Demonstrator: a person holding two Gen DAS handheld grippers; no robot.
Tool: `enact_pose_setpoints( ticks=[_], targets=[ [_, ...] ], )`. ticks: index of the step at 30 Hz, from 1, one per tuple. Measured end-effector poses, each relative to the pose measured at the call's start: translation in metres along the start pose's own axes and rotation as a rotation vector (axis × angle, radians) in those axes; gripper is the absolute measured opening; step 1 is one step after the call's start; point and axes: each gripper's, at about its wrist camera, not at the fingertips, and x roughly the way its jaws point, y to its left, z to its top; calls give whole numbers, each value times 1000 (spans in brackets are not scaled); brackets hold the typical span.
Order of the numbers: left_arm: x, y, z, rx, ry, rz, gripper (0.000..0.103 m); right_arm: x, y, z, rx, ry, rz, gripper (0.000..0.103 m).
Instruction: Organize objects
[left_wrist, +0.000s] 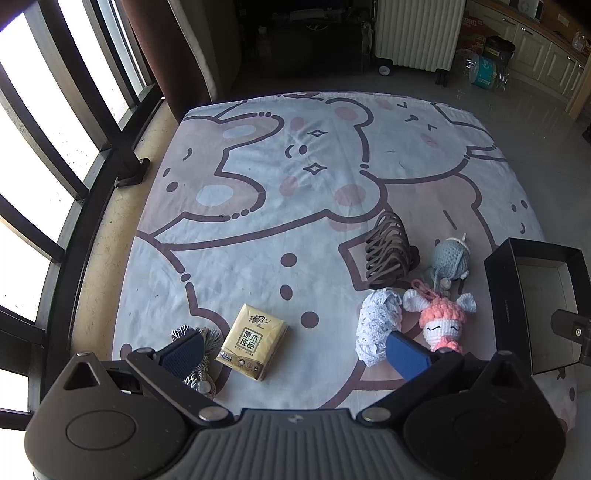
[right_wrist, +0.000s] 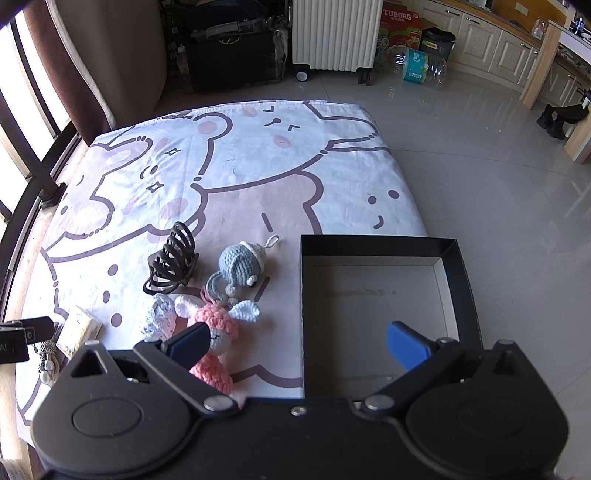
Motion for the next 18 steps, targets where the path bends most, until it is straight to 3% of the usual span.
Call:
enact_pose_setpoints(
  ticks=[18],
  targets=[
    [0, 0, -1, 21, 1, -17, 103, 1, 0, 1, 1, 6, 1, 103]
  ],
)
